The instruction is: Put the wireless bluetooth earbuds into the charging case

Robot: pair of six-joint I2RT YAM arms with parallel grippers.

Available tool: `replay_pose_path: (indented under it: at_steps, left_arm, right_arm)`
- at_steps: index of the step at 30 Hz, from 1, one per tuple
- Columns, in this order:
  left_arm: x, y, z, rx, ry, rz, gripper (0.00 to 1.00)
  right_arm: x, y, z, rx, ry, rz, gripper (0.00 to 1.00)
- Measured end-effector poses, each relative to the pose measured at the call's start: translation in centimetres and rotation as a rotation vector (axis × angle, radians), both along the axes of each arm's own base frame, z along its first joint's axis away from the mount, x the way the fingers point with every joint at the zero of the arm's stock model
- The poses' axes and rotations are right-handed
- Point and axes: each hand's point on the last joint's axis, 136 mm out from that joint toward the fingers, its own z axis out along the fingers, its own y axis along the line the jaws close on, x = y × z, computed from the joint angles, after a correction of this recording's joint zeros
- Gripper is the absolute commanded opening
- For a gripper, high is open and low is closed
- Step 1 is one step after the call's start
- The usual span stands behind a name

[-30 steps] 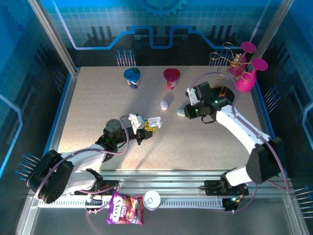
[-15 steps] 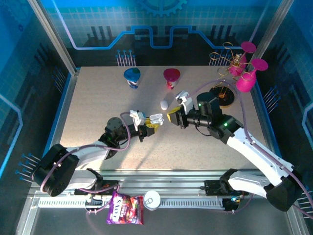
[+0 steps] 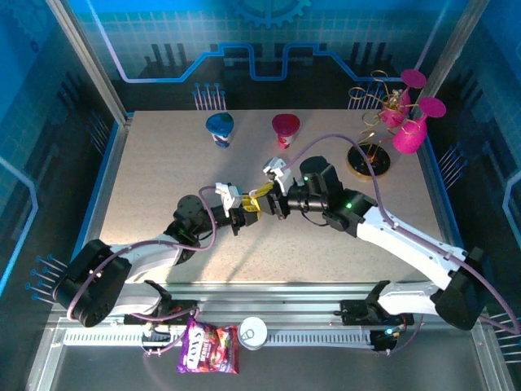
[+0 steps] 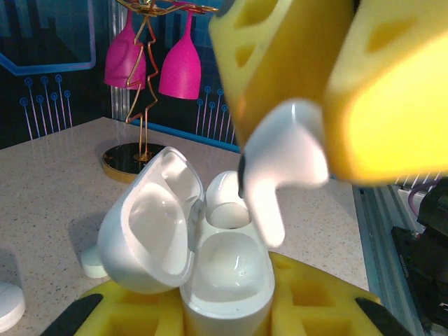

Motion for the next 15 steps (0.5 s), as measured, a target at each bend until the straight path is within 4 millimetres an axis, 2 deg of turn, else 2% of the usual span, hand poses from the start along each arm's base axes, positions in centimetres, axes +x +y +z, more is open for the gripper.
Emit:
replay_pose_path:
  at_steps: [8, 15]
  left_arm:
    - [0.0, 0.0, 0.0, -0.006, 0.014, -0.001, 0.01]
    - [0.0, 0.0, 0.0, -0.007, 0.016, 0.001, 0.01]
  right_arm:
    - [0.6, 0.9, -1.2, -0.025, 0.002, -0.005, 0.18]
    - [1.1, 0.9, -1.1, -0.025, -0.014, -0.026, 0.18]
